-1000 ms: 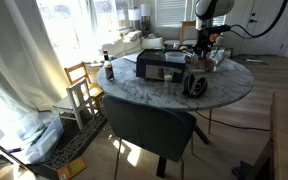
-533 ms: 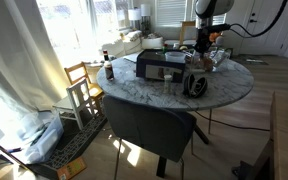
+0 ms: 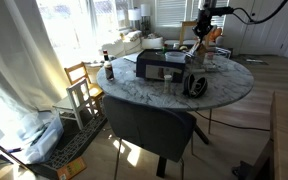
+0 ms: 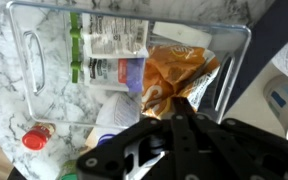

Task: Move the object from the vegetable fridge box to the blue box

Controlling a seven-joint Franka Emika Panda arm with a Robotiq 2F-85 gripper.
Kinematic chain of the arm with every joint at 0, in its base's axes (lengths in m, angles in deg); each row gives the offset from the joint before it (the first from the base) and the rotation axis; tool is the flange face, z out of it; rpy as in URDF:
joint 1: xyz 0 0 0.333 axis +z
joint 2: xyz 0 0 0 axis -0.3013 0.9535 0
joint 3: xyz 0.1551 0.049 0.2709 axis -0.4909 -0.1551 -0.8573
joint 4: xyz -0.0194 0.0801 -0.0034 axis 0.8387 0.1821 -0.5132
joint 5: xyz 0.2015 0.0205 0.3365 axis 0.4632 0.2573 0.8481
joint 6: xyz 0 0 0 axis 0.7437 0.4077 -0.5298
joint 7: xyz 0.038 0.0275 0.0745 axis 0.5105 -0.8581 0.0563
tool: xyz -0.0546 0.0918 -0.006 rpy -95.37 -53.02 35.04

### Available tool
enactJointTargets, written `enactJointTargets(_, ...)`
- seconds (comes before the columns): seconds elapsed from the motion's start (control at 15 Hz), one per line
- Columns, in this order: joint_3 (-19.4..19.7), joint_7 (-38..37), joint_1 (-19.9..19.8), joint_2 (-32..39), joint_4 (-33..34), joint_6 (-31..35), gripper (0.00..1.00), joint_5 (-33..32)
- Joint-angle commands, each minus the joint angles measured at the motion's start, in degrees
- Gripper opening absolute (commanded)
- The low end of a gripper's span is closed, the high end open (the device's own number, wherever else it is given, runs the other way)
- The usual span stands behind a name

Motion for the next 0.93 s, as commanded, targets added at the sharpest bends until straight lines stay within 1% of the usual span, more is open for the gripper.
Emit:
enactJointTargets(0.0,0.2,0.5,0.2,-6.0,-2.2,1.1,0.0,-0.3)
enactJointTargets(0.2,-0.3,2.1,-0.1,-8.5,-1.4,1.7,0.0,2.5)
enactJointTargets(0.4,-0.9,3.6,0.0,-9.1,-0.4,5.1,0.0,6.8)
enactJointTargets(0.67,-2.3,7.7,0.3,-7.2,1.3,10.5,0.0,15.7)
enactJointTargets(0.87,-4.1,13.6,0.1,-5.0,2.8,11.8,0.0,24.0)
